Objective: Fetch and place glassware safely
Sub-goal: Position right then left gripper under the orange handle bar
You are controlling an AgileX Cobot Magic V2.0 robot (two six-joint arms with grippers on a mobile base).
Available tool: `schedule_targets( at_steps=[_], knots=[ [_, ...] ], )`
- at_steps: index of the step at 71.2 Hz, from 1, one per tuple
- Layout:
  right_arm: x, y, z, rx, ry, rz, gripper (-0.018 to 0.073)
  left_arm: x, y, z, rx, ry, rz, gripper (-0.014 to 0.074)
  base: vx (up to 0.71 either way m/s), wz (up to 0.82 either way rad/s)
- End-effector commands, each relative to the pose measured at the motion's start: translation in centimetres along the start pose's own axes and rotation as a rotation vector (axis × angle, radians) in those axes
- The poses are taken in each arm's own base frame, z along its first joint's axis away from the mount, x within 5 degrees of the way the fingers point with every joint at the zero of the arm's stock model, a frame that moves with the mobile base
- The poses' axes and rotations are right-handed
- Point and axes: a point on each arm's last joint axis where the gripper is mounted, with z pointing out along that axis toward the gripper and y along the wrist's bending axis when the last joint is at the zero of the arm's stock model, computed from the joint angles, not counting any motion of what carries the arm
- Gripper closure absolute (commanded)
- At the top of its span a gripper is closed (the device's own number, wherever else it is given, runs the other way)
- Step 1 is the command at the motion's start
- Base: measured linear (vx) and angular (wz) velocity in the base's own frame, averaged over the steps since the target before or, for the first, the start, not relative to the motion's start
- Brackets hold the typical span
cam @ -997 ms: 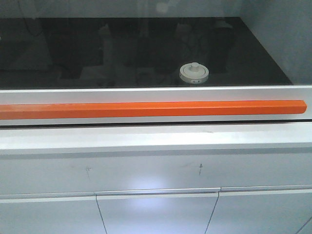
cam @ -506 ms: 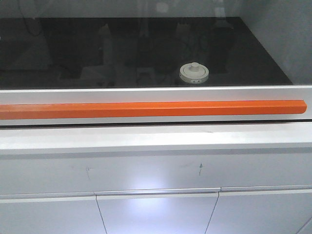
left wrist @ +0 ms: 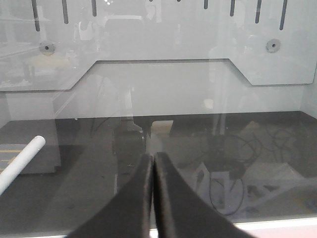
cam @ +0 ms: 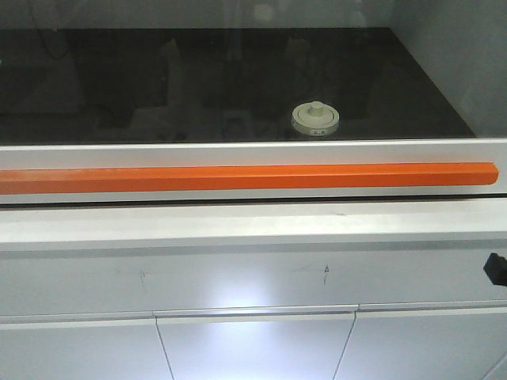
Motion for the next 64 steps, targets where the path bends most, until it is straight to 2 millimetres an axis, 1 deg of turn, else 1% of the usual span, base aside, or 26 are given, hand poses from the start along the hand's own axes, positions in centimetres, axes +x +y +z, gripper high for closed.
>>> schedule_targets(
  at_steps=[1,6,21,29,41,64],
  knots=[
    [-0.6,-0.1,0.1,0.012,-0.170,-0.052,0.0561,-1.8,-0.1,-0.2,0.008,-0.105,-0.015,0.0603,0.00,0.00],
    [-0.2,-0.1,0.4,0.009,-0.194,-0.068,0.0560,-1.7,-0.1,-0.2,0.008,-0.105,-0.015,0.0603,0.00,0.00],
    [0.9,0.8,3.0,-0.070,-0.187,-0.169,0.0560,-1.7,-0.1,-0.2,0.008,-0.104,-0.014,0.0603,0.00,0.00],
    [1.7,1.2,4.3,-0.119,-0.182,-0.123,0.0560,-1.7,-0.1,-0.2,0.007,-0.105,0.005,0.0603,0.00,0.00],
    [2.7,1.4,6.1,-0.149,-0.201,-0.111,0.0560,-1.7,-0.1,-0.2,0.007,-0.105,0.010,0.0603,0.00,0.00],
    [5.0,1.6,8.5,-0.173,-0.221,-0.075,0.0560,-1.7,-0.1,-0.2,0.007,-0.105,0.012,0.0603,0.00,0.00]
  ],
)
